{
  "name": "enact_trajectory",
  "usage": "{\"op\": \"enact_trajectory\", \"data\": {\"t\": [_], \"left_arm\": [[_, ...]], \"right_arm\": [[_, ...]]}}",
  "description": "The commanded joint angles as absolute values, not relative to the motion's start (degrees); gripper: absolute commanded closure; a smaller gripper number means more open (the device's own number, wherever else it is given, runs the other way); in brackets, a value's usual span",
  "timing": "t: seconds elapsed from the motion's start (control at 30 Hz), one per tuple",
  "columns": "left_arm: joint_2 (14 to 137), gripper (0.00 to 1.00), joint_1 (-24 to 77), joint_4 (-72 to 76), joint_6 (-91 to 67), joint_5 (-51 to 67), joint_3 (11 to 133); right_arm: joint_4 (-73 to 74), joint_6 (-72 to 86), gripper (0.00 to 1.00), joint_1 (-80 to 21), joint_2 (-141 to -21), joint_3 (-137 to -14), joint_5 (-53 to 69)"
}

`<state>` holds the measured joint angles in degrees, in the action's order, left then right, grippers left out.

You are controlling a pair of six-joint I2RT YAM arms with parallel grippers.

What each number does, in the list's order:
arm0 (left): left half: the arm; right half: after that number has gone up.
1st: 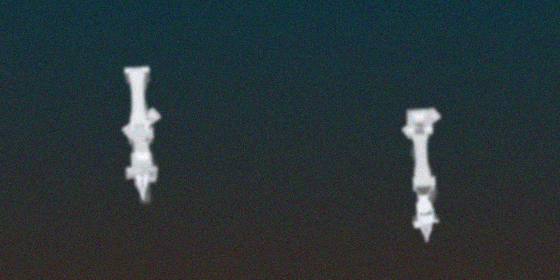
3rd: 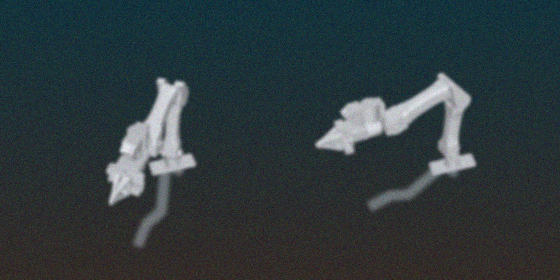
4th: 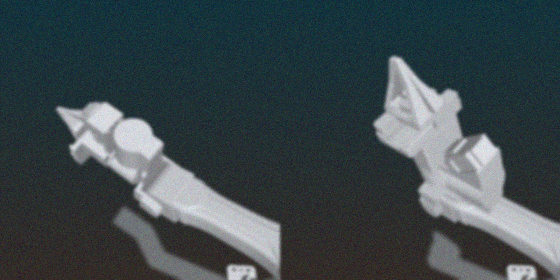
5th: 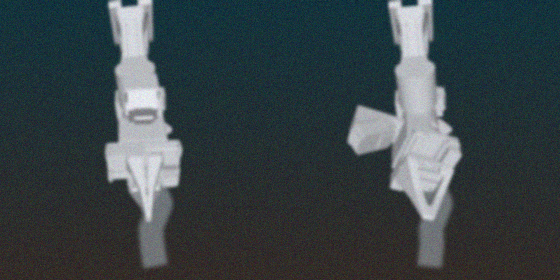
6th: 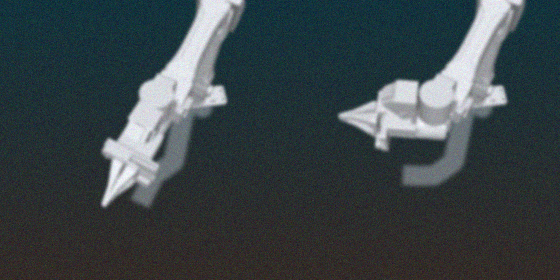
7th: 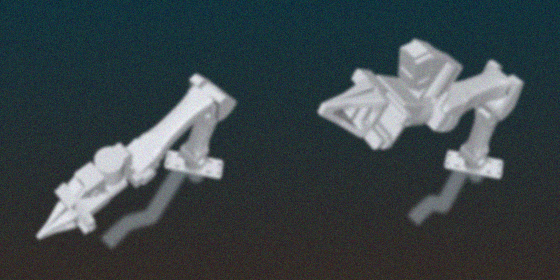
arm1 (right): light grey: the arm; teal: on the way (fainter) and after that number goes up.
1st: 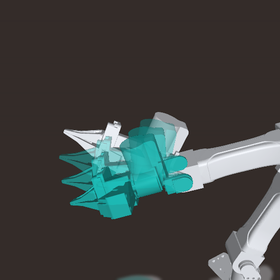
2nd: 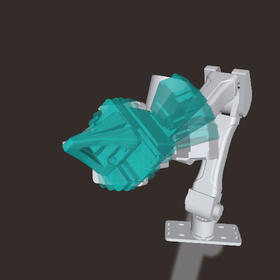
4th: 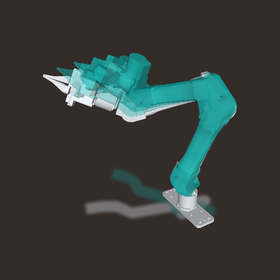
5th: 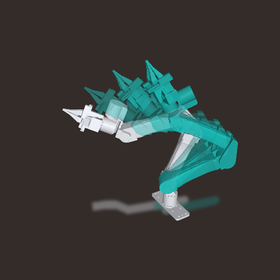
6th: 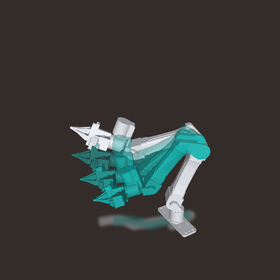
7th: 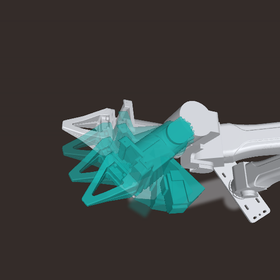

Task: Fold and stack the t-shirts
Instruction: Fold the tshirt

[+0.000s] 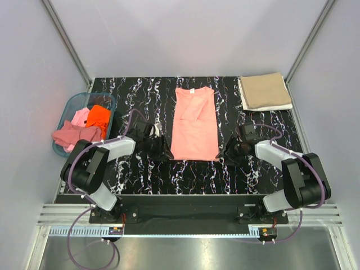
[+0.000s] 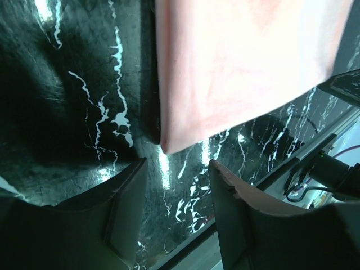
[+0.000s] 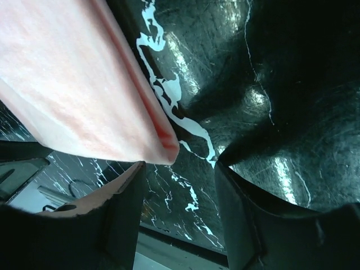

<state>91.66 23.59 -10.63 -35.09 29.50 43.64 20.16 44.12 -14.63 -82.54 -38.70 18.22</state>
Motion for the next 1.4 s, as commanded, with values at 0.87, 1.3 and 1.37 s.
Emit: {"op": "enact_trajectory", "data": {"t": [0.87,1.3,1.37], "left_arm": [[91.69,1.00,24.96,-7.03,-37.00,27.86,41.40],[66.55,1.00,38.75,-19.15,-44.90,18.20,35.69],[61.30,1.00,42.26,-21.35,-46.84,16.36,34.72]], "right_arm": [[8.34,47.91,1.00,-14.59,-81.76,-32.26,18.46],[35.13,45.44,1.00,-14.59,-54.25,-32.08,13.89],[37.78,45.61,1.00,-14.59,-48.64,-31.99,14.59]]}}
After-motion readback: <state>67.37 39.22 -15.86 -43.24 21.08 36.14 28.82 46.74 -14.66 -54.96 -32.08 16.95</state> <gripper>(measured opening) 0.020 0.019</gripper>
